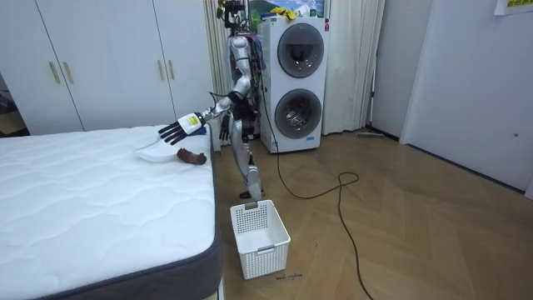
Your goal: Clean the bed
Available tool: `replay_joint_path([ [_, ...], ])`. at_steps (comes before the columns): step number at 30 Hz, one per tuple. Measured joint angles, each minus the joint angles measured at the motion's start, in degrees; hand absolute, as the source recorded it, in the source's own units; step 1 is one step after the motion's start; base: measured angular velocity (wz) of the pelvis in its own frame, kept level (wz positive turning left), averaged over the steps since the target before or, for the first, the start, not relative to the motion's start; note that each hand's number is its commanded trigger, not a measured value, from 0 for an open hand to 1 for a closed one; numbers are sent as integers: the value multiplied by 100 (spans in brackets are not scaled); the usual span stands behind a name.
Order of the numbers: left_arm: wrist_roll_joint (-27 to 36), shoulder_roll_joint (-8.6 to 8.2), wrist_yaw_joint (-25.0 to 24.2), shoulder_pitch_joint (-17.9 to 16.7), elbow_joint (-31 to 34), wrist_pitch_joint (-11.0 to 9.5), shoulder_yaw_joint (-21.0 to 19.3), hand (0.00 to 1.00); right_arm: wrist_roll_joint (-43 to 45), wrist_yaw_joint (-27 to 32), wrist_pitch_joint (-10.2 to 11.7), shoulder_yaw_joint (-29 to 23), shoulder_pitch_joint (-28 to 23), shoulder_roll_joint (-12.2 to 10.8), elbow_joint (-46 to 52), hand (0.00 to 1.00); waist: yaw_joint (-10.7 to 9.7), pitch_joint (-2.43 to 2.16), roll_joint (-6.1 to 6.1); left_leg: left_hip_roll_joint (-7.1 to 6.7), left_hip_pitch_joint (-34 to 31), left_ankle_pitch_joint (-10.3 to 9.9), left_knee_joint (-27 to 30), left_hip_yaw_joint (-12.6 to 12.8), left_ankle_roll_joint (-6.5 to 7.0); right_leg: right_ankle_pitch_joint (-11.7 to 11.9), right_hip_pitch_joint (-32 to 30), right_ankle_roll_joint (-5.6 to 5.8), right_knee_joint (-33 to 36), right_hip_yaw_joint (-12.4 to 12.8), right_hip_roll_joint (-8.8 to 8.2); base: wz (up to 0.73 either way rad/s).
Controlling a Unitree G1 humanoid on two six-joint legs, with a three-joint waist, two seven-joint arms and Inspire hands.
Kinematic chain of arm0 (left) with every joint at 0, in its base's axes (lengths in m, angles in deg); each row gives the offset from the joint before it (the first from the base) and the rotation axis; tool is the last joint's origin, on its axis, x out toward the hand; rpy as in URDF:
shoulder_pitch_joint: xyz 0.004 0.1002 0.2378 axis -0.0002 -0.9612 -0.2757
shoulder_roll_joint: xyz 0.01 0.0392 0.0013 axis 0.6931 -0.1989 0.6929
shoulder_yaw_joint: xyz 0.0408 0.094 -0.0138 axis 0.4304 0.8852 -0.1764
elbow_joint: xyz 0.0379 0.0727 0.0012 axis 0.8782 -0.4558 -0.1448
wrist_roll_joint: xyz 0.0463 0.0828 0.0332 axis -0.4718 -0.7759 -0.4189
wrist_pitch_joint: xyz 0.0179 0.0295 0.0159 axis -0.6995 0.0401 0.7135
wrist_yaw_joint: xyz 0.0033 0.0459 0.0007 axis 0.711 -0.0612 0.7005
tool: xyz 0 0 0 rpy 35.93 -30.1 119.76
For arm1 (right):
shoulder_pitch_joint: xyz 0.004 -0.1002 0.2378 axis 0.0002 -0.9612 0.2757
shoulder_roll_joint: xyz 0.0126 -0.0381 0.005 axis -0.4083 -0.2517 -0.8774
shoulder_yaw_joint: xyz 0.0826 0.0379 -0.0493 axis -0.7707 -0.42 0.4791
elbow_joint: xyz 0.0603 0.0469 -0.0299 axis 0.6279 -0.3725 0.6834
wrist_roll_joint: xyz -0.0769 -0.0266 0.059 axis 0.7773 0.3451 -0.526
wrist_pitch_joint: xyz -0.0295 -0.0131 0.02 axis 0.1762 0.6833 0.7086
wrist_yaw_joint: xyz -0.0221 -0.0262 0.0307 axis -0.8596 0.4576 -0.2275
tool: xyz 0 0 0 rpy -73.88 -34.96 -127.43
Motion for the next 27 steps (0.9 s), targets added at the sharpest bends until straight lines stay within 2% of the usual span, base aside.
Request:
replay_joint_path([
  [8,-7,3,-23,512,-881,48,465,0,-175,-22,-77,276,196,72,-23,0,-71,25,16,4,-238,17,35,-5,2,6,-238,-6,11,1,-1,0],
  [14,-9,6,-81,864,-1377,61,516,0,-187,-17,-121,290,308,99,-34,0,-162,46,66,4,-446,17,43,2,2,7,-478,-8,14,14,-1,-1],
  [23,-28,14,-82,995,-1866,62,570,0,-211,166,-152,350,535,125,-246,0,-197,80,135,5,-649,17,31,-23,2,7,-687,-8,12,3,1,-5],
  [27,-16,-8,-117,1136,-2181,59,598,0,-220,176,-154,384,592,114,-278,0,-195,80,133,7,-619,18,-23,-69,3,7,-694,-7,12,-26,5,-3],
])
